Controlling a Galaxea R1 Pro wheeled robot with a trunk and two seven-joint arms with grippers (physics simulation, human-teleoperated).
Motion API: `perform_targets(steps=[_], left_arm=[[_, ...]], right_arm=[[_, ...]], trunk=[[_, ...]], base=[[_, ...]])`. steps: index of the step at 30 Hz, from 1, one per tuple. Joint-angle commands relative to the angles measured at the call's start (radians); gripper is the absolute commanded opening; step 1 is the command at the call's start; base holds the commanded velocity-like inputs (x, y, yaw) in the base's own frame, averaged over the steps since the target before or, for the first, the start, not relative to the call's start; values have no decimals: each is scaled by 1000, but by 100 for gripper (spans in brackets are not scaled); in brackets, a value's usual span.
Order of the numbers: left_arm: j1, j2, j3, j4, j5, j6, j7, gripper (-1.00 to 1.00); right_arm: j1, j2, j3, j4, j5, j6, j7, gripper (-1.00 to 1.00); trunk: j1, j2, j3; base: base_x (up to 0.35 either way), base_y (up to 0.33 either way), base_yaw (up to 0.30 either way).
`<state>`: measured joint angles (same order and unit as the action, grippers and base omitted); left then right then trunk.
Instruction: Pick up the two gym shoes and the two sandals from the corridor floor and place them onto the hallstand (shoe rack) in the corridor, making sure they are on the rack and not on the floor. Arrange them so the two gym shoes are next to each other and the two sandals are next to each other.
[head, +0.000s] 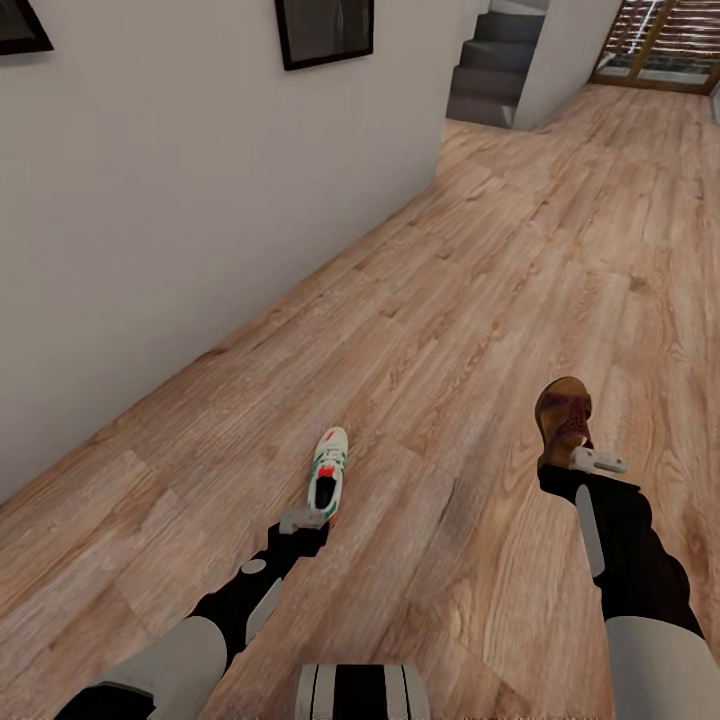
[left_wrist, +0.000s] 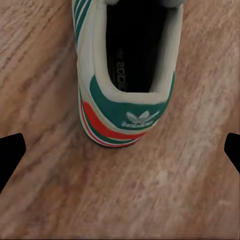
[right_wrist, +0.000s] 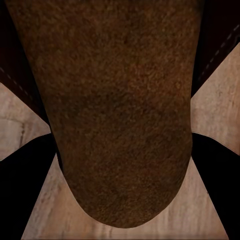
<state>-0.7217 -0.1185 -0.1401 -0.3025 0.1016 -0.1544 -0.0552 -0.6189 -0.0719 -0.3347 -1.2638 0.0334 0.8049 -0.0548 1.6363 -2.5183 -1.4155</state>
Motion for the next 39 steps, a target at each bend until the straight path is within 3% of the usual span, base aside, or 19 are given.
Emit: perform_targets(steps=[1,5,10,39], left_arm=[[-1,0,-6,2,10,-4,-2,100],[-1,0,-6,1,10,-4,-2,100],[-1,0,-6,1,10,-4,-2,100],[-1,3,-4,1,10,-4,0,100]], right_arm=[[-1,0,0,-1,3,5,0,-100],[0,0,0,-1,3,5,0,-100],[0,0,0,-1,3,5,0,-100],[0,0,0,0,3,5,0,-100]], trunk=[[0,-1,-6],[2,-2,-28],[2,-2,-36],[2,-2,-37]], base=[[0,0,0],[0,0,0],[0,0,0],[73,-37,0]])
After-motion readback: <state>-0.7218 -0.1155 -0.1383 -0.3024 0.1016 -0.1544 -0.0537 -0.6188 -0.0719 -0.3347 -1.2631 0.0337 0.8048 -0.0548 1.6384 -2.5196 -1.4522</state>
